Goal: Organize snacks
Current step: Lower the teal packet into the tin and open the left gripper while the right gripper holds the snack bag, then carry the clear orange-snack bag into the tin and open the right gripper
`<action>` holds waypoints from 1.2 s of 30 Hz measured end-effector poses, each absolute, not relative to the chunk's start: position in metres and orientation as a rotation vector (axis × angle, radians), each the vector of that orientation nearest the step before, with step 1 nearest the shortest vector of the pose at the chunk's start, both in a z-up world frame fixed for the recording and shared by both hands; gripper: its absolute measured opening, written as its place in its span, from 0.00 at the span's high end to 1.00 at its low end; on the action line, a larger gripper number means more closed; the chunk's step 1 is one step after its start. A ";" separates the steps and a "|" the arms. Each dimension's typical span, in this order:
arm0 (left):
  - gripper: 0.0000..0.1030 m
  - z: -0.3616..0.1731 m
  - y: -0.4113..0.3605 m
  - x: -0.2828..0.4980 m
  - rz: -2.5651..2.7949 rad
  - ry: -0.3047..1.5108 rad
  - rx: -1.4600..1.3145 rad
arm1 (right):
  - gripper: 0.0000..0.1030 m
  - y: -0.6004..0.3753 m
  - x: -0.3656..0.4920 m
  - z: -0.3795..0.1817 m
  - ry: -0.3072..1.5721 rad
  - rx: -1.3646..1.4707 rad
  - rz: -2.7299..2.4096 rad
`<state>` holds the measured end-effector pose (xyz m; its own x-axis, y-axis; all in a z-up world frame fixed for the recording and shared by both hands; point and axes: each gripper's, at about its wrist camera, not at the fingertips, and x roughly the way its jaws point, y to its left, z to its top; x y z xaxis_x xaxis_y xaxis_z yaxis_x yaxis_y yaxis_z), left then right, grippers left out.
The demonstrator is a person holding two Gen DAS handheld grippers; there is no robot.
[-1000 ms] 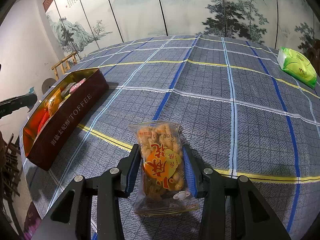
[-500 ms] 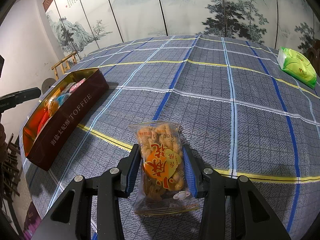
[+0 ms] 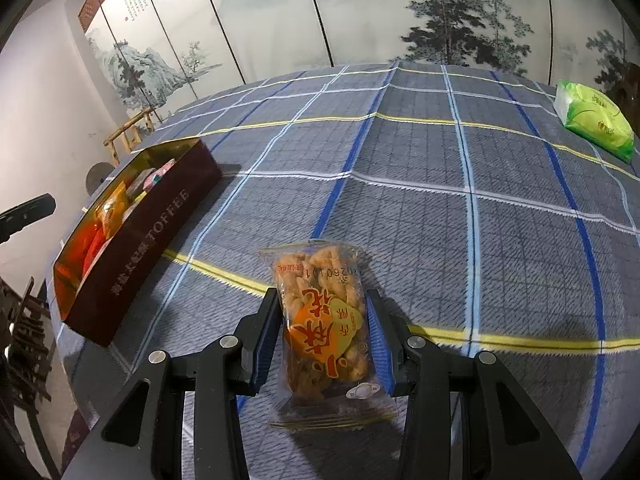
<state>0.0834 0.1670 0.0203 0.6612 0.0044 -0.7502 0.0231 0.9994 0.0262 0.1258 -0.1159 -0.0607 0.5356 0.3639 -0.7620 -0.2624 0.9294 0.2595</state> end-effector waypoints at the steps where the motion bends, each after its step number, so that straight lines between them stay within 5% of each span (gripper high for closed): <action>1: 0.50 0.021 0.167 0.082 -0.001 0.851 0.037 | 0.59 -0.114 0.124 -0.060 0.934 0.121 0.378; 14: 0.39 0.027 0.175 0.057 0.055 0.832 0.031 | 0.59 -0.087 0.107 -0.020 0.874 0.147 0.456; 25: 0.20 0.025 0.199 0.044 0.117 0.823 0.012 | 0.59 -0.015 0.108 0.026 0.815 0.092 0.587; 36: 0.15 0.021 0.227 0.030 0.168 0.786 -0.035 | 0.59 0.056 0.128 0.038 0.811 0.062 0.682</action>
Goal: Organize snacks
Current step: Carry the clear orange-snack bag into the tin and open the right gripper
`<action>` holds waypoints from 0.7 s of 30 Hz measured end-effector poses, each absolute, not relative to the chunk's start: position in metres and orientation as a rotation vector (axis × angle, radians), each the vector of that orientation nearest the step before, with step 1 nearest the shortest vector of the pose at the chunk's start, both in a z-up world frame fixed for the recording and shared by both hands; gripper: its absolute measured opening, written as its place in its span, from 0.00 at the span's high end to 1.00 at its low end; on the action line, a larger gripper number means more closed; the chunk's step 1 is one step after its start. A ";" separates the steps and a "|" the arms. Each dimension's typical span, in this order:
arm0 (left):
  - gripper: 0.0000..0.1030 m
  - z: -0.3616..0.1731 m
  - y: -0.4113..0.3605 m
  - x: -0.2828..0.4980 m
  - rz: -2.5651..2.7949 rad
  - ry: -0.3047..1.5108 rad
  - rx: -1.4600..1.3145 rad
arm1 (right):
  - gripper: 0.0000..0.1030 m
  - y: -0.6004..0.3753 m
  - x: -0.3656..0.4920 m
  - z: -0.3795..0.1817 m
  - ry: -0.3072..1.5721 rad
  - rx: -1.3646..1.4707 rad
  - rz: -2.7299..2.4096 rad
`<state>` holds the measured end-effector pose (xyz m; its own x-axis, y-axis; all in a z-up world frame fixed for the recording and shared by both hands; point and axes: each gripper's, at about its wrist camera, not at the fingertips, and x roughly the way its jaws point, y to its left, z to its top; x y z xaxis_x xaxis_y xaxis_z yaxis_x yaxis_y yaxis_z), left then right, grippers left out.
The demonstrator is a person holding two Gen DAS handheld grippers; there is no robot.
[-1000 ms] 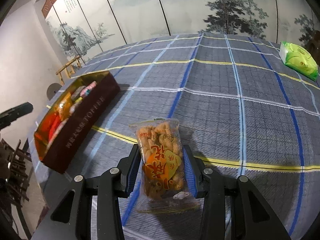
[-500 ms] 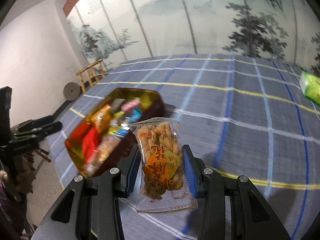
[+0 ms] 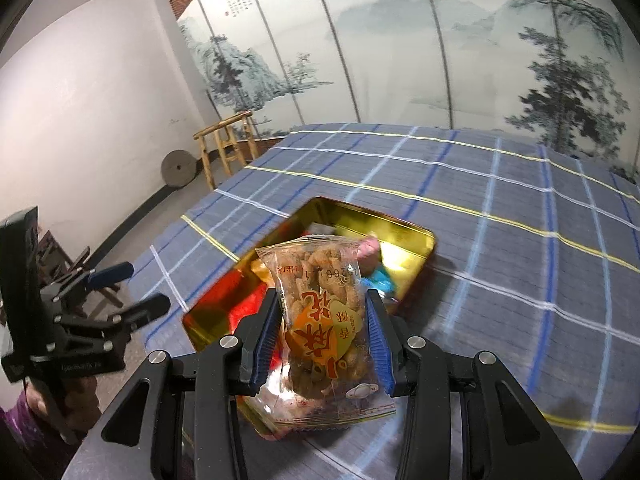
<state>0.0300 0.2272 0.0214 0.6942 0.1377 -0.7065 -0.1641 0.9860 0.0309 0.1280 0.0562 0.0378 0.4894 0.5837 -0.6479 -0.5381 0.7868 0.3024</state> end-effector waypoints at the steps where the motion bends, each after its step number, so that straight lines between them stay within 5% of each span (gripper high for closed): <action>1: 0.15 0.021 0.228 0.030 0.165 0.786 -0.036 | 0.59 0.064 0.132 0.037 0.817 0.059 0.691; 9: 0.05 0.020 0.229 0.027 0.177 0.769 -0.017 | 0.59 0.093 0.162 0.013 0.889 0.082 0.676; 21: 0.03 0.012 0.239 0.039 0.203 0.793 -0.036 | 0.58 0.114 0.186 -0.015 0.969 0.096 0.631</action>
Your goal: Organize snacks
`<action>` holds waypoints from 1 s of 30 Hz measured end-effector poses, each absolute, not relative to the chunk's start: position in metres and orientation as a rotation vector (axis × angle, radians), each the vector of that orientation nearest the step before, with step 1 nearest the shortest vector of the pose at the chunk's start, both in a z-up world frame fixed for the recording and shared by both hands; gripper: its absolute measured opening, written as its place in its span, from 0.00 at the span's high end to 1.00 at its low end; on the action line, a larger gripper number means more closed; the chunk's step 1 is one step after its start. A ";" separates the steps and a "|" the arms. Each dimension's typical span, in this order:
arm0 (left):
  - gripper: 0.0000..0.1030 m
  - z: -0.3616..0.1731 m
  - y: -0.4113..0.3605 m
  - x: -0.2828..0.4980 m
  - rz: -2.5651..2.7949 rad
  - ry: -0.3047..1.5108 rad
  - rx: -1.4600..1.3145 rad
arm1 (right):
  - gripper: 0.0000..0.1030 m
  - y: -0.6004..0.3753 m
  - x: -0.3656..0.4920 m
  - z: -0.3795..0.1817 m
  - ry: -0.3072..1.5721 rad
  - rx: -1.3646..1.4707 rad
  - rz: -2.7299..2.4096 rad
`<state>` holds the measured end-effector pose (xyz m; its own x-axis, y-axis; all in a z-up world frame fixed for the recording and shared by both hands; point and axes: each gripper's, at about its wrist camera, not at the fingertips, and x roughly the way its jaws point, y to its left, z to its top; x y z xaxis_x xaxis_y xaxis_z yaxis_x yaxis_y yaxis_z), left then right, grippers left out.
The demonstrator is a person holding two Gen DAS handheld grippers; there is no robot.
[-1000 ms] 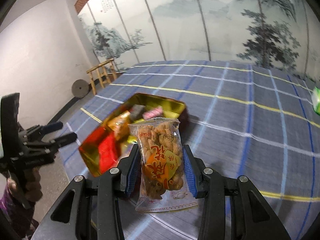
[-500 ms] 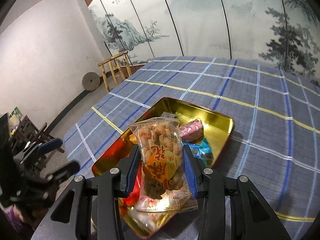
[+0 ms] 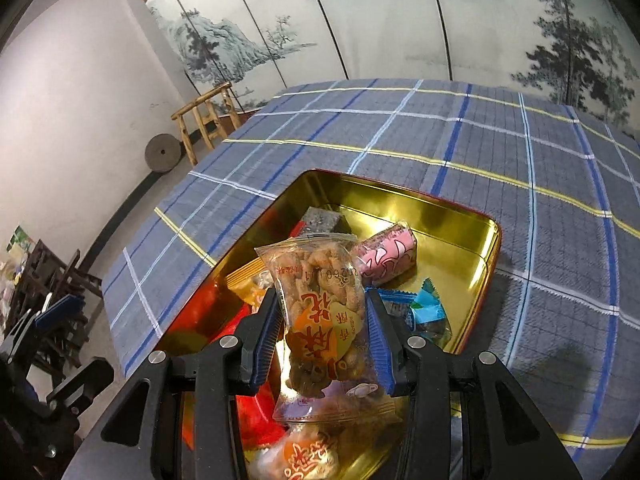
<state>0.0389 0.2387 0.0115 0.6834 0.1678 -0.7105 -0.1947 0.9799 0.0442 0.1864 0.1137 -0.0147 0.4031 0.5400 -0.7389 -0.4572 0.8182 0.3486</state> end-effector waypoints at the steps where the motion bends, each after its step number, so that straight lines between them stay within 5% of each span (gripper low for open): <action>1: 0.03 0.011 0.239 0.040 0.203 0.793 -0.034 | 0.58 0.114 0.187 -0.016 0.973 0.099 0.630; 22: 0.03 0.003 0.240 0.052 0.213 0.793 -0.026 | 0.56 0.118 0.195 -0.022 0.976 0.161 0.612; 30: 0.03 0.007 0.235 0.047 0.232 0.749 0.001 | 0.40 0.116 0.165 0.006 0.834 0.110 0.603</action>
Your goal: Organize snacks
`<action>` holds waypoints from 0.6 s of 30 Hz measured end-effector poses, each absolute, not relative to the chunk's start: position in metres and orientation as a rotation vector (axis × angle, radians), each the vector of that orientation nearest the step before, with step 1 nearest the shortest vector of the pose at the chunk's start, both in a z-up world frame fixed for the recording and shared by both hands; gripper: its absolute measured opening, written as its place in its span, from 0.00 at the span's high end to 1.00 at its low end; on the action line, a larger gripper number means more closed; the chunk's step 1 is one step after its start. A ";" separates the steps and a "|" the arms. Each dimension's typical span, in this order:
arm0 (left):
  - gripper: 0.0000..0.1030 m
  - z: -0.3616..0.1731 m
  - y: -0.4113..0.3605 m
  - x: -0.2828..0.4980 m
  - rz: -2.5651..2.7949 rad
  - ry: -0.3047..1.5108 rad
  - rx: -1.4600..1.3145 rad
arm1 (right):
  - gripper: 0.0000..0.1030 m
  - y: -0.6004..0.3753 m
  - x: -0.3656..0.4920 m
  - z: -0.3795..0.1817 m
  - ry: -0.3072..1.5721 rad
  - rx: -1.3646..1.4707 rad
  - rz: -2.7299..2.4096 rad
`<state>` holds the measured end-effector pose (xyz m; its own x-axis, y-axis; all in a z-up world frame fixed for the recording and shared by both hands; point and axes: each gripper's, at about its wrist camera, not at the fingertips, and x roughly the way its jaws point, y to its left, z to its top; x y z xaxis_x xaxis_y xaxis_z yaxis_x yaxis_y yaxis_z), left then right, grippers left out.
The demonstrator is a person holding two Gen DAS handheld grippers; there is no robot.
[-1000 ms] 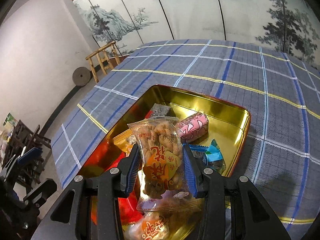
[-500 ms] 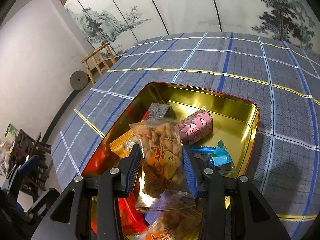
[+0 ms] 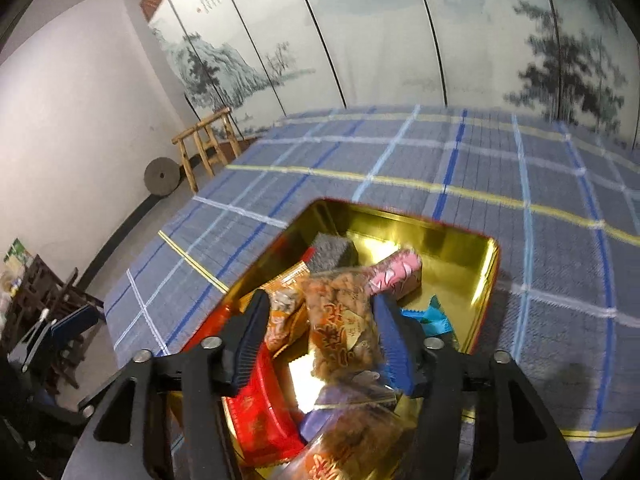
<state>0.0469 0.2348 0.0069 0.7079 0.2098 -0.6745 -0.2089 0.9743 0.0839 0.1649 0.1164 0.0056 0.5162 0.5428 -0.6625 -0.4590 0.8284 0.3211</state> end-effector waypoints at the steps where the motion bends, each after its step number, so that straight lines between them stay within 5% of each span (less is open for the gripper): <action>1: 0.03 0.008 0.234 0.046 0.233 0.741 0.003 | 0.38 0.115 0.159 0.010 0.808 0.099 0.600; 12: 0.03 0.037 0.228 0.009 0.240 0.598 -0.047 | 0.15 0.099 0.066 0.065 0.503 -0.022 0.532; 18: 0.01 0.068 0.233 -0.020 0.262 0.502 -0.151 | 0.10 0.087 0.022 0.087 0.409 -0.059 0.512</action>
<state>-0.0204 0.2329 0.0676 0.8442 0.2104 -0.4930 -0.2839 0.9557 -0.0782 0.0221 0.0868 0.0871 0.7930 0.4640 -0.3947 -0.4874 0.8720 0.0459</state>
